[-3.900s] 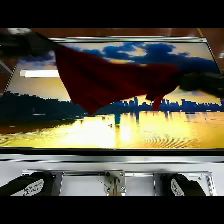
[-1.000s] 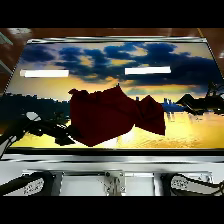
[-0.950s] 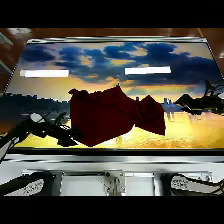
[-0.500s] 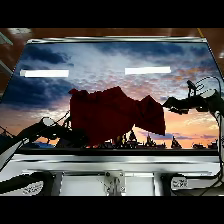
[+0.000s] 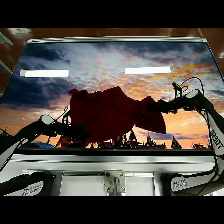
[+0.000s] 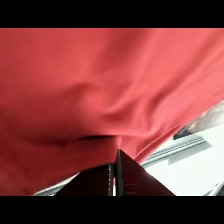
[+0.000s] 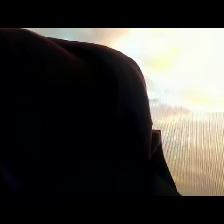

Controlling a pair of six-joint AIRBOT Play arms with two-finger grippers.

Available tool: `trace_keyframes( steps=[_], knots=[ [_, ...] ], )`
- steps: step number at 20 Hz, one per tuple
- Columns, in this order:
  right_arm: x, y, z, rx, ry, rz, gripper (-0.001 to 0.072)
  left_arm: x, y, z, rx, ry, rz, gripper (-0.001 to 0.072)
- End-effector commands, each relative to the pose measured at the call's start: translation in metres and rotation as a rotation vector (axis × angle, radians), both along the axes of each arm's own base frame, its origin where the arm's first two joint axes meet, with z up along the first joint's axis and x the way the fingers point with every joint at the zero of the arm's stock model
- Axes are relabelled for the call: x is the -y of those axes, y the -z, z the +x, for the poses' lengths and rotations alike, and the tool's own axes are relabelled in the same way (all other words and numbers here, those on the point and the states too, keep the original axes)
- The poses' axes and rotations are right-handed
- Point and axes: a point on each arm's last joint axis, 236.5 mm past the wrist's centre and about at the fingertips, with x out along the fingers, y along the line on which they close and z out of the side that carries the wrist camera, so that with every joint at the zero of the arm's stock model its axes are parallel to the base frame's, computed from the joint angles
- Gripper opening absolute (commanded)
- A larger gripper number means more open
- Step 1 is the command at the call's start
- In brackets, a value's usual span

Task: Fold the shirts.

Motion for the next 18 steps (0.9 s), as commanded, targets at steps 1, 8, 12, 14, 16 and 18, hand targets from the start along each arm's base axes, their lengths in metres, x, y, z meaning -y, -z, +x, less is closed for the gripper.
trace_keyframes(
  steps=[1,8,12,14,16,18],
  knots=[
    [-0.002,-0.021,0.013,0.063,-0.025,-0.015,0.0065,-0.012,-0.033,0.028,0.15,0.049,0.044,0.004],
    [0.0,-0.298,0.033,0.694,-0.067,-0.16,0.0064,-0.09,-0.306,0.108,0.877,-0.003,0.221,0.004],
    [-0.014,-0.506,-0.063,1.162,0.051,-0.187,0.0064,-0.136,-0.542,0.045,1.469,-0.175,0.397,0.004],
    [-0.02,-0.568,-0.124,1.314,0.12,-0.172,0.0064,-0.14,-0.611,-0.007,1.655,-0.225,0.436,0.004],
    [-0.021,-0.599,-0.175,1.398,0.179,-0.168,0.0064,-0.136,-0.641,-0.045,1.748,-0.249,0.428,0.004],
    [-0.018,-0.611,-0.211,1.442,0.229,-0.18,0.0064,-0.134,-0.643,-0.067,1.758,-0.251,0.43,0.004]
  ],
)
